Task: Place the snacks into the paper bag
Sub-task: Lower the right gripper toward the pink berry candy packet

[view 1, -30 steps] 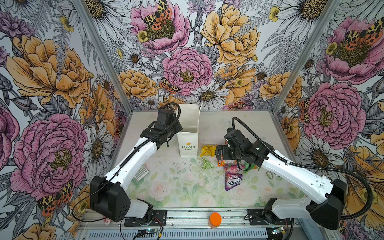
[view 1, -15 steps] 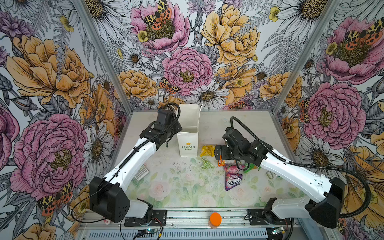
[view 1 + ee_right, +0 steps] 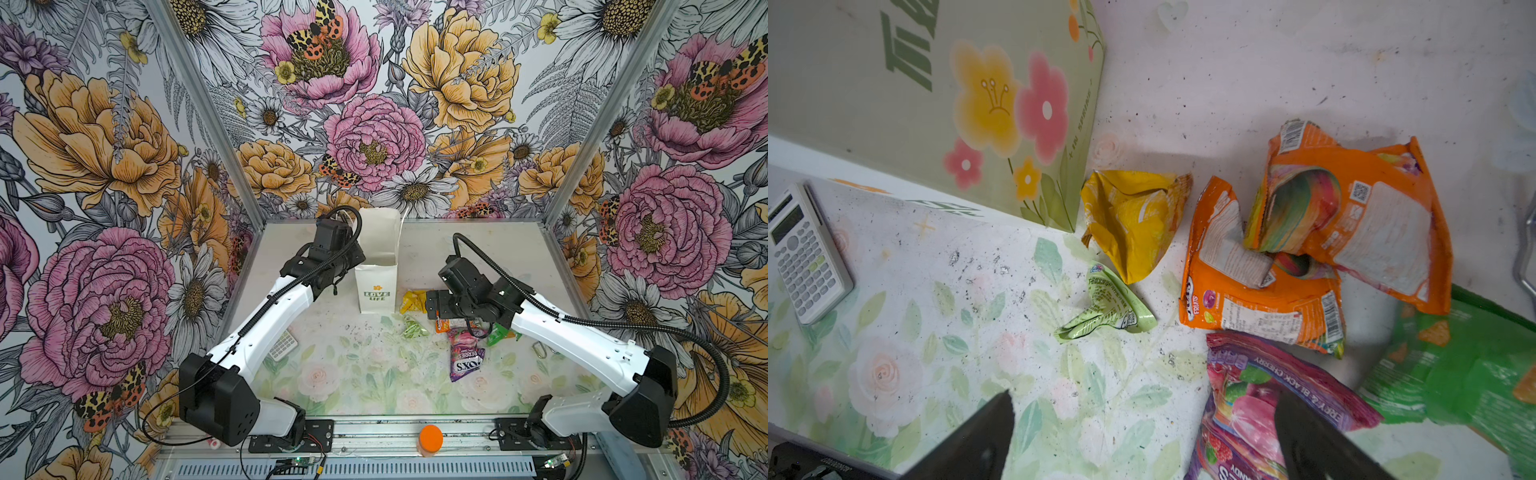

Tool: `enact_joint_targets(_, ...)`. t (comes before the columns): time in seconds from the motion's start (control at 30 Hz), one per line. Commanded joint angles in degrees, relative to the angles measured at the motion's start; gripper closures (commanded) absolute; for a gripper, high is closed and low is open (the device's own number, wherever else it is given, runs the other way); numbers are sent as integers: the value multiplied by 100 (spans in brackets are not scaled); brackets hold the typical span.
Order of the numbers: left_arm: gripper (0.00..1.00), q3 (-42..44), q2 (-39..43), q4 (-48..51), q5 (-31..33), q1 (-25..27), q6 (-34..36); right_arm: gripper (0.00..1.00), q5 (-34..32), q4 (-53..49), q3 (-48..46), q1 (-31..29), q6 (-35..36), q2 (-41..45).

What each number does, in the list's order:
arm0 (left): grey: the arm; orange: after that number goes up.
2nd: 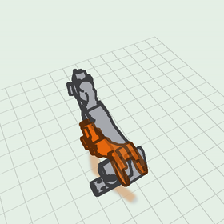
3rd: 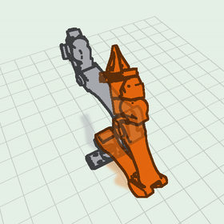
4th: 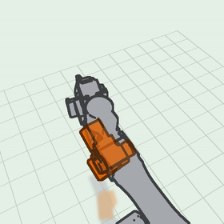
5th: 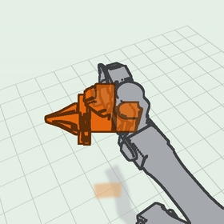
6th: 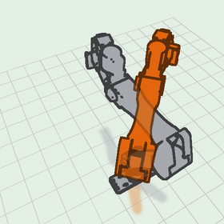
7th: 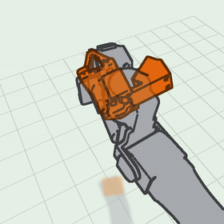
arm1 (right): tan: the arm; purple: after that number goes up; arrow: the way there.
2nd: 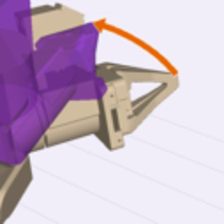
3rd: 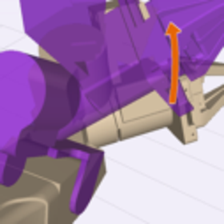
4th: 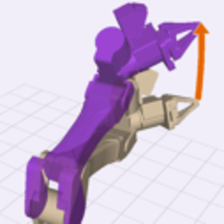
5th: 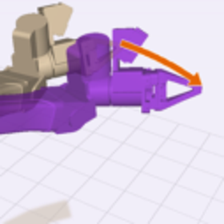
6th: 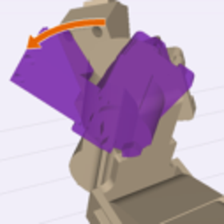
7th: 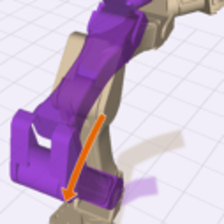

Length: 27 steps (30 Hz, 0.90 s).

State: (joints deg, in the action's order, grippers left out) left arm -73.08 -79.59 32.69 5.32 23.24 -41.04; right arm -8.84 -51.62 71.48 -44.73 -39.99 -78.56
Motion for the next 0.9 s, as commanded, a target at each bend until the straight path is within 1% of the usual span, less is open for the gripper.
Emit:
enact_joint_targets(0.0, 100, 20, 23, 18, -14, 47, 8, 0, -109, 29, 182, -37, 62, -89)
enact_joint_targets(0.23, 100, 39, -9, 18, -29, 85, 17, 0, -85, 29, 104, -36, 32, -63)
enact_joint_targets(0.47, 100, 238, 135, -8, 186, 223, -94, 0, 11, 5, 67, -40, 33, 68)
enact_joint_targets(0.63, 100, 203, 198, -8, 338, 355, -167, 0, 26, -50, 24, -36, 54, 225)
enact_joint_targets(0.87, 100, 126, 115, -8, 365, 391, -194, 0, -7, -120, 51, -38, 56, 289)
